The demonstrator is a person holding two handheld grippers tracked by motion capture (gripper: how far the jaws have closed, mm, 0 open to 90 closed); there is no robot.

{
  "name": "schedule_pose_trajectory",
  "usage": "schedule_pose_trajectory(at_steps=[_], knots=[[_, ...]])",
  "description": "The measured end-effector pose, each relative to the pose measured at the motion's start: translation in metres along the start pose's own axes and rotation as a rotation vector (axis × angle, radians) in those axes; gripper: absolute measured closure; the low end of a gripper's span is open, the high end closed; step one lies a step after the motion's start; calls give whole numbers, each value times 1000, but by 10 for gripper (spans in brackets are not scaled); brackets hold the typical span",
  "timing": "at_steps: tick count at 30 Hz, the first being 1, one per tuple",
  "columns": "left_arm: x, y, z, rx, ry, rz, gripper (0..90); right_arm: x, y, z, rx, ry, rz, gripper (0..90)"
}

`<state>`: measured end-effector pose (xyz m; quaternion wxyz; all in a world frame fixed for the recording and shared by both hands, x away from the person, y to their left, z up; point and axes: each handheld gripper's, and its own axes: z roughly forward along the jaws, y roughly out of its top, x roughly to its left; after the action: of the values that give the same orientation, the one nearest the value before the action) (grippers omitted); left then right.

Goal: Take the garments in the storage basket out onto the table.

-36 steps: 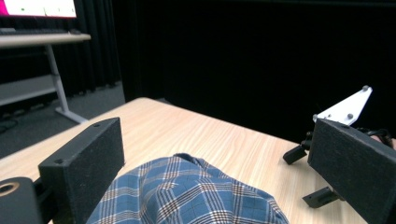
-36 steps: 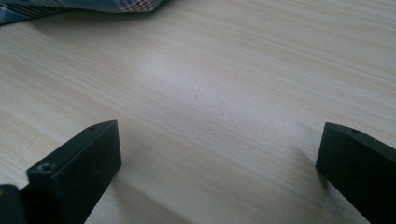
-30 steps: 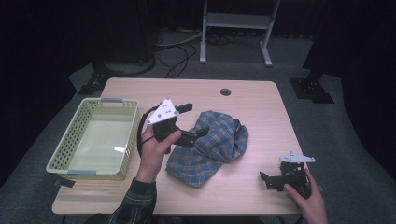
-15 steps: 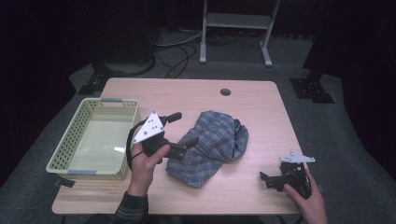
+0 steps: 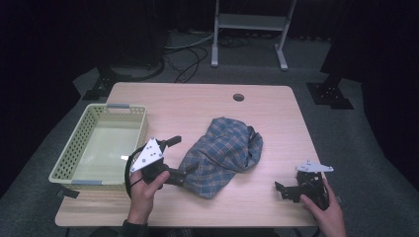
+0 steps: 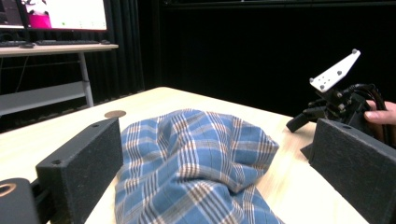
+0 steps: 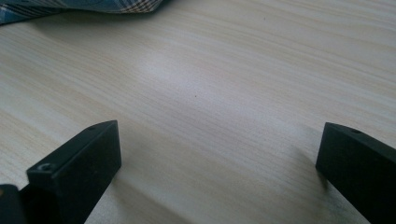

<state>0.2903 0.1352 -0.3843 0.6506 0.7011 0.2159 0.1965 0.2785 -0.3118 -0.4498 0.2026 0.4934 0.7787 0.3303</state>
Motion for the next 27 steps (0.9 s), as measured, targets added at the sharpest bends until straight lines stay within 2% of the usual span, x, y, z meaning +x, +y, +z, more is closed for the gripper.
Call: schedule_pose_trajectory(at_steps=[15,27], knots=[[-3,-35,-14,1,38,-3,20,0,0,0,0,0,0,0],[-3,-46,-15,-12,48,-9,21,0,0,0,0,0,0,0]])
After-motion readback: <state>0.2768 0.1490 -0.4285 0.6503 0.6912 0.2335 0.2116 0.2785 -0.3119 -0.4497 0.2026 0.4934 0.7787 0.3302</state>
